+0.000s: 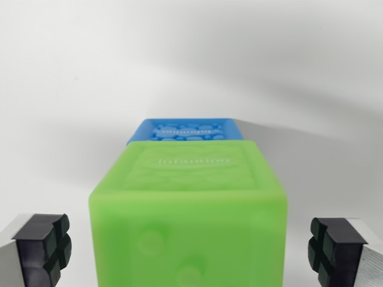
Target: Stack cube
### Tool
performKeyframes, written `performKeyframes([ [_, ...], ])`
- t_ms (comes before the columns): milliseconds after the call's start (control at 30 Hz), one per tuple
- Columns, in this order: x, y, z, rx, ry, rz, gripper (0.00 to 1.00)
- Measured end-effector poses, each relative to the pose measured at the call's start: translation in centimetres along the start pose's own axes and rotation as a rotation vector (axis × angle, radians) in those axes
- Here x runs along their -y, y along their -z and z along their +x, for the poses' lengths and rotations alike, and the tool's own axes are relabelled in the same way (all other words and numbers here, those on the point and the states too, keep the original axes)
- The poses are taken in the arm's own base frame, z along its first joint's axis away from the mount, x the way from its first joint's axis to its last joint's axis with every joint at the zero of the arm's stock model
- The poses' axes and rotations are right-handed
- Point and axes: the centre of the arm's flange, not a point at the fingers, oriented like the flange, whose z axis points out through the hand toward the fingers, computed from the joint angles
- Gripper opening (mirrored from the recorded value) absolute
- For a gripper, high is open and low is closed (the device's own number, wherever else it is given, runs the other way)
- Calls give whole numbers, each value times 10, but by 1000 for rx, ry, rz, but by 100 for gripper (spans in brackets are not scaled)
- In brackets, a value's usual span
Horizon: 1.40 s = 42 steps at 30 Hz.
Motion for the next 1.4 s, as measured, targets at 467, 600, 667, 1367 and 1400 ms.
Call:
performKeyframes([
  [467, 0, 43, 0, -3, 0, 1, 100],
  [600, 0, 58, 0, -4, 0, 1, 100],
  [667, -1, 66, 0, -4, -1, 1, 100],
  [1367, -1, 154, 0, -6, -1, 1, 100],
  [1400, -1, 159, 0, -6, -1, 1, 100],
])
